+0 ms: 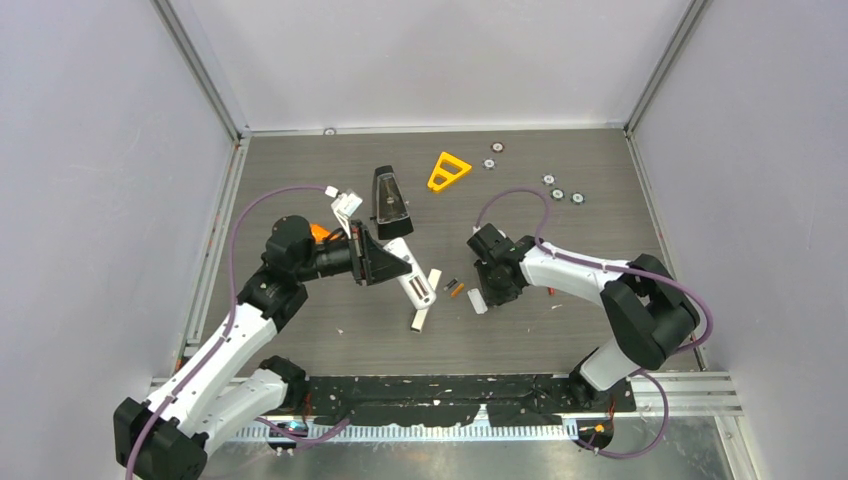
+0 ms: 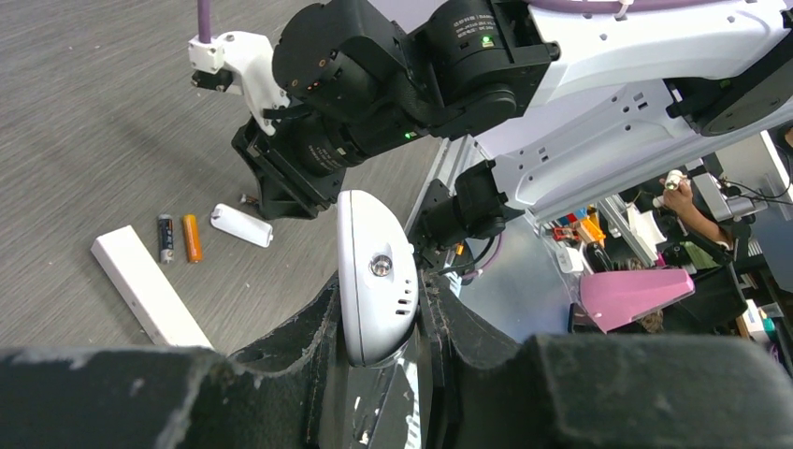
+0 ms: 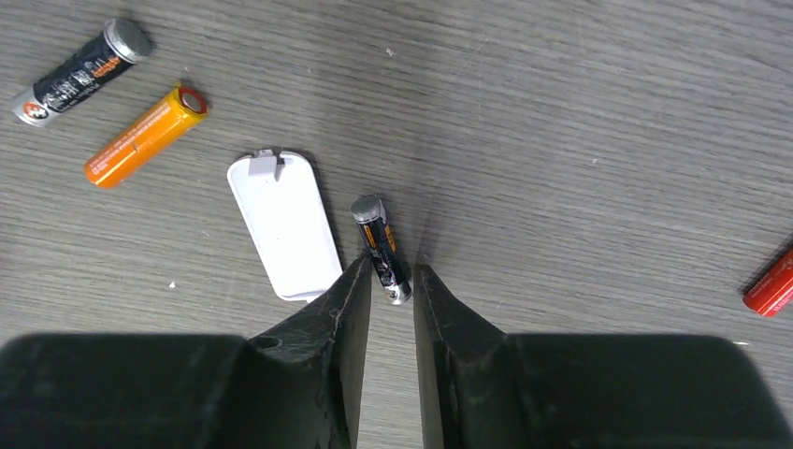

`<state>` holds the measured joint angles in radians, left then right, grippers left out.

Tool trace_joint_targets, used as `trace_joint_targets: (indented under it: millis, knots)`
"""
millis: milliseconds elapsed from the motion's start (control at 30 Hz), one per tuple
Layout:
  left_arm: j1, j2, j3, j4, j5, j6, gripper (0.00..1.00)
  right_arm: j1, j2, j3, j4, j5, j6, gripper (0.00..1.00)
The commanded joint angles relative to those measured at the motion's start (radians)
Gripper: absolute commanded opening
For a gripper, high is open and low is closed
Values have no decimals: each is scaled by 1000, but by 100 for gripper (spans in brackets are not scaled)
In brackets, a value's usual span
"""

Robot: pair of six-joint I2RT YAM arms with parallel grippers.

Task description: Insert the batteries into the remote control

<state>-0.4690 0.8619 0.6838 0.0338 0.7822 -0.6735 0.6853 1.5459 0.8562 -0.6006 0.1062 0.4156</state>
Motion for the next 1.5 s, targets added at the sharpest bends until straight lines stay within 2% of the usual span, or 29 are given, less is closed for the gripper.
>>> trace_joint_targets:
  millis: [0, 100, 267, 333, 467, 633, 767, 933, 1100, 1267, 1467]
  knots:
    - [5, 9, 22, 82, 39, -10, 0, 5, 14, 14, 42, 22, -16, 28]
    - [4, 10, 27, 66, 30, -7, 0, 4, 32, 12, 53, 19, -18, 27]
    - [7, 10, 52, -3, -5, 27, 0, 5, 11, 9, 70, 11, -22, 10]
    - [13, 5, 58, -27, -34, 41, 0, 5, -38, 3, 92, 13, -32, 6]
    - [39, -22, 30, -17, -101, 49, 0, 5, -179, -3, 153, -30, -78, 6]
    - [70, -40, -2, 73, -119, 16, 0, 26, -410, -55, 330, -240, -184, 5]
    - [86, -26, 1, 113, -113, -14, 0, 100, -563, -96, 462, -306, -255, 5]
    - [98, 2, 5, 167, -98, -51, 0, 149, -629, -42, 495, -375, -309, 5]
    - [101, 24, -12, 264, -66, -87, 0, 233, -643, 27, 462, -343, -380, 5]
    - [101, 26, -43, 375, -8, -77, 0, 334, -665, 52, 444, -245, -496, 5]
    - [101, 38, -61, 459, 50, -70, 0, 395, -640, 90, 401, -160, -555, 5]
